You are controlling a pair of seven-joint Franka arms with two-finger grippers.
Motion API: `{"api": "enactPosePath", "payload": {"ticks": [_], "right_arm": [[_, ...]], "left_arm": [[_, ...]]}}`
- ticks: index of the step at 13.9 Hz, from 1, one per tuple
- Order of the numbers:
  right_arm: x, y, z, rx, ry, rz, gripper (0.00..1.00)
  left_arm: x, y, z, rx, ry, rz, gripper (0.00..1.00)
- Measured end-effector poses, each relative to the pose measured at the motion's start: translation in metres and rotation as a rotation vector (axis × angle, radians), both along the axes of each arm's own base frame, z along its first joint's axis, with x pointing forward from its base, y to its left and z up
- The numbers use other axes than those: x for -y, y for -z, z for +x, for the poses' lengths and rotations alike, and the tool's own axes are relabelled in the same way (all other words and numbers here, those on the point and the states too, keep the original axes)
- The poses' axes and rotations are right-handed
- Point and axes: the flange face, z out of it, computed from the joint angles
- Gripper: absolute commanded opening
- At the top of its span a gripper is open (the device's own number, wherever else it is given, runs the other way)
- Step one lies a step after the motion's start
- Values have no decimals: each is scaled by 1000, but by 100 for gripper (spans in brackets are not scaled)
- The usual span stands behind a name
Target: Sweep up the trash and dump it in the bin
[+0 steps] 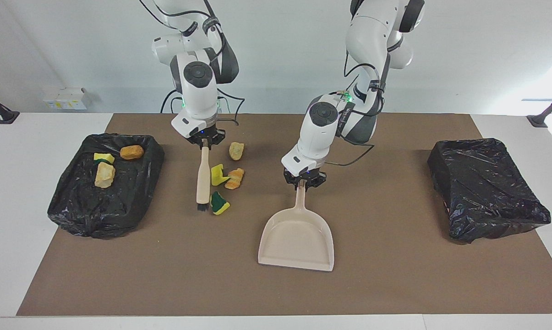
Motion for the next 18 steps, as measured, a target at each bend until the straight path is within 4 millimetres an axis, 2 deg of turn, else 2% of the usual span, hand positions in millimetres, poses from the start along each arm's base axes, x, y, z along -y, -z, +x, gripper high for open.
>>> {"api": "enactPosePath", "payload": {"ticks": [2,7,9,13,15,18], "right_arm": [[13,12,10,-6,-88,21,0],[1,43,28,-42,-334,58,0],[-14,43,34,-45,-414,71,0],[-71,34,28,-48,-631,162,0],[-82,35,22,-78,-742,212,0],[-84,30,17,-132,-790,252,0]], "left_arm": [[-11,-6,4,-6,44,11,0],[-66,-45,15,-44,296,40,0],[-82,-55,18,-47,398,40,0],[-110,-58,20,-69,630,83,0],[-120,-53,12,-75,732,138,0],[-139,-48,1,-83,884,152,0]]}}
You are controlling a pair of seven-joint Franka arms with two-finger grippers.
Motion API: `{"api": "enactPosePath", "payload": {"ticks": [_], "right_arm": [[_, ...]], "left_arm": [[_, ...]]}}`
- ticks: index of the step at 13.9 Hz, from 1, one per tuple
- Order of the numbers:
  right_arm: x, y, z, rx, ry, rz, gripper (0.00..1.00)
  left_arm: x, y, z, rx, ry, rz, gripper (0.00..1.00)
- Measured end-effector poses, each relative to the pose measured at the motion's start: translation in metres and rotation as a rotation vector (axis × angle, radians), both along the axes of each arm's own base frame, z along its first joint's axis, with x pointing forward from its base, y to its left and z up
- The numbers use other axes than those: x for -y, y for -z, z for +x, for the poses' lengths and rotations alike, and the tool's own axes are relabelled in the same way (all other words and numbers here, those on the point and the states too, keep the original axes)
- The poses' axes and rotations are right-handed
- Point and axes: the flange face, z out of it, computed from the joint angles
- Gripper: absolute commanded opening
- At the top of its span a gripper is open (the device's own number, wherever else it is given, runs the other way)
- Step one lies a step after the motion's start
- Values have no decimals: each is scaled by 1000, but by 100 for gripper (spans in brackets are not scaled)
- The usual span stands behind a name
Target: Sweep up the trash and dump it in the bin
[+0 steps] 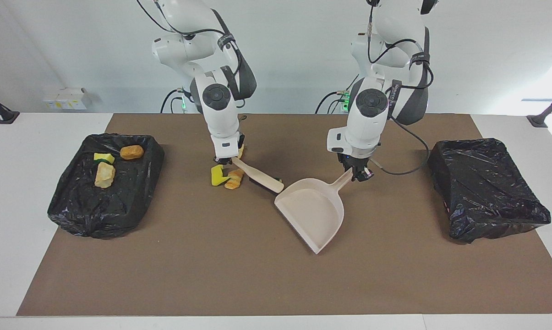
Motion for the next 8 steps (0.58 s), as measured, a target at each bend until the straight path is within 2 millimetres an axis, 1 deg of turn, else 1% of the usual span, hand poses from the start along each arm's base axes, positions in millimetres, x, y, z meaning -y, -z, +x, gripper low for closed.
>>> {"api": "enactPosePath", "payload": {"ticks": [1,3,4,5,7,8], "right_arm": [[2,-9,0,-21,2,-6,0],[13,-37,5,-63,32,-19,0],[25,-49,9,-72,75,-26,0],[40,-55,14,-74,123,-30,0],[69,-56,21,-81,213,-40,0],[81,-54,22,-95,246,-46,0]], "left_arm": [[-6,1,-4,-4,17,0,0],[-21,-6,-7,3,47,-8,0],[-34,-14,-4,11,65,-14,0],[-50,-24,-1,21,90,-21,0],[-91,-38,3,24,163,-32,0],[-105,-38,-1,16,191,-34,0]]}}
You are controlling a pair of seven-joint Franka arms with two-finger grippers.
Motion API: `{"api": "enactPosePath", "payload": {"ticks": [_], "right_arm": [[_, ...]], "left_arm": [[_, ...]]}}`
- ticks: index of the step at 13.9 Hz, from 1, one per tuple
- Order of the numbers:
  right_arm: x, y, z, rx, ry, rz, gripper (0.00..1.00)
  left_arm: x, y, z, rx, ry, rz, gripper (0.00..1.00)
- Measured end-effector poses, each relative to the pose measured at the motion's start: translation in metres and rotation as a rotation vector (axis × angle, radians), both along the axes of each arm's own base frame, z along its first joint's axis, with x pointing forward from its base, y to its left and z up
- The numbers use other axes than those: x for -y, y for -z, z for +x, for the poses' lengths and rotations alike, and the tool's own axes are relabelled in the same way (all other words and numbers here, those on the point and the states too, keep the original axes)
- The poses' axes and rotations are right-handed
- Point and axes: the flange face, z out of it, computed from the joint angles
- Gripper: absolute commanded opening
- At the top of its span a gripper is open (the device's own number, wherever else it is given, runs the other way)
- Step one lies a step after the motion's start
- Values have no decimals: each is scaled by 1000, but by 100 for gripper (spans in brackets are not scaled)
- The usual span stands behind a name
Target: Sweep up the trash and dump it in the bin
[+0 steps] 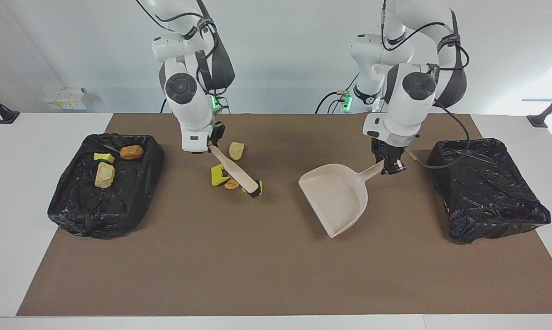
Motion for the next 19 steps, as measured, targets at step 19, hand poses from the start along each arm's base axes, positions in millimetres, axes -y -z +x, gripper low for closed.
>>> {"api": "enactPosePath", "payload": {"ticks": [19], "right_arm": [[29,62,-126,-34,684,-247,0]], "left_arm": [[72,70,-97,-11,121,0,0]]}}
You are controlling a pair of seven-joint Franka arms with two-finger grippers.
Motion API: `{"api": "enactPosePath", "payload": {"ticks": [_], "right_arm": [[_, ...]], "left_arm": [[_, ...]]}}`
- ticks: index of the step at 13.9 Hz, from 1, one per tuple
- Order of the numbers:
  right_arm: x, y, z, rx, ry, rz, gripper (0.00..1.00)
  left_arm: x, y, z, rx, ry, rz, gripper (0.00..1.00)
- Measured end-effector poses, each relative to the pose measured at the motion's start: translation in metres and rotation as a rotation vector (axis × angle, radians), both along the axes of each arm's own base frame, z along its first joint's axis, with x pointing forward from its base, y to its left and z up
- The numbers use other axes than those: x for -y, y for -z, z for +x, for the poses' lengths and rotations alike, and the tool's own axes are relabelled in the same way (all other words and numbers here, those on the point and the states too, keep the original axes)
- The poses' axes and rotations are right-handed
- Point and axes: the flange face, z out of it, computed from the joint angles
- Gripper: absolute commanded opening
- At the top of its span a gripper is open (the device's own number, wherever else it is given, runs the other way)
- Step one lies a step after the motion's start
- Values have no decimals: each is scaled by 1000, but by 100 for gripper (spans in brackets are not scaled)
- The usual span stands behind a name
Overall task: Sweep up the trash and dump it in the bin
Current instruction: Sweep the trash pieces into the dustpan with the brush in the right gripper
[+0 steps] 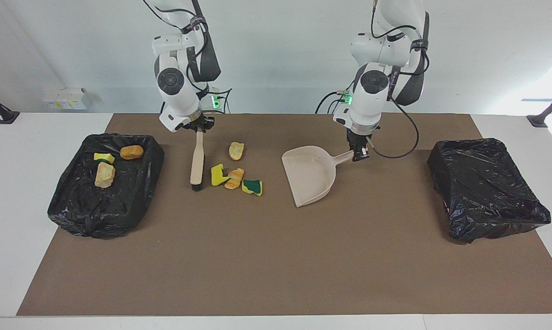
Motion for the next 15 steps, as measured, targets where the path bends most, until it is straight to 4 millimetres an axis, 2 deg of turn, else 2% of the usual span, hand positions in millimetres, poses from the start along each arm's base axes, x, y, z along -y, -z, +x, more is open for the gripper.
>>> {"api": "enactPosePath", "payload": {"ticks": [4,8,11,15], "right_arm": [[-44,5,-6,35,102,19,0],[-92,14,0,50,210,30,0],[-131,11,13,56,151,51,0],[-188,21,22,47,-56,125,0]], "left_arm": [[1,3,-2,2,-14,0,0],[3,3,-3,3,-19,0,0],[3,3,-3,3,-26,1,0],[3,4,-4,4,-29,1,0]]}}
